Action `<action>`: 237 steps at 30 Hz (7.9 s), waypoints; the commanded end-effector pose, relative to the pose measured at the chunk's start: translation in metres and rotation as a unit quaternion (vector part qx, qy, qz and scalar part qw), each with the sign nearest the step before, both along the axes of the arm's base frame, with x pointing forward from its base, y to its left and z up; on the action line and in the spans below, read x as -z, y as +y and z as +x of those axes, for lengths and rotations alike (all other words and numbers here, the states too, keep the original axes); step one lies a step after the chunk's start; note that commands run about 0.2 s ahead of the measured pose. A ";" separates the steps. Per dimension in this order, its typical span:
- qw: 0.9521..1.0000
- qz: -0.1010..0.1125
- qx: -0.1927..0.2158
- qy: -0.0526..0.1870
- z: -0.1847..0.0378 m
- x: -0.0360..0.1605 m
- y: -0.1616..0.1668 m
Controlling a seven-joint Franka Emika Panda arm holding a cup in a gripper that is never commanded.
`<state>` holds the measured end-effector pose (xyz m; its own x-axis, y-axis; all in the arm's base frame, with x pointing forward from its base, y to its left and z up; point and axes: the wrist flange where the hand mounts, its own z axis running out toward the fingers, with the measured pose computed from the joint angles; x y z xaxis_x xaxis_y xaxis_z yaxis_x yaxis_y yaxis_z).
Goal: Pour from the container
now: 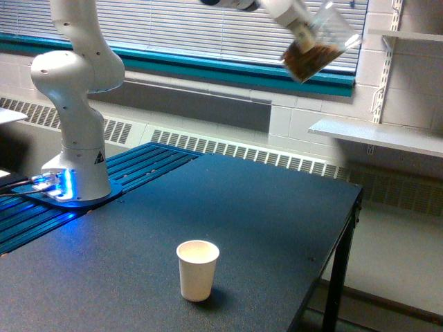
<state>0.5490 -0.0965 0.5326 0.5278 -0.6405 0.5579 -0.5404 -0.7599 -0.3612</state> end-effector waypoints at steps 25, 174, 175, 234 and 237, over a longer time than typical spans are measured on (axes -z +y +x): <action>0.995 -0.044 0.045 0.080 -0.130 0.137 -0.098; 0.892 -0.218 0.109 0.380 -0.128 0.270 -0.092; 0.892 -0.220 0.109 0.381 -0.128 0.270 -0.092; 0.862 -0.264 0.086 0.425 -0.105 0.269 -0.089; 0.859 -0.267 0.085 0.429 -0.104 0.268 -0.088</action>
<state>0.4403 -0.1878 0.2623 0.7936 -0.5465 0.2676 -0.5853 -0.5652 0.5814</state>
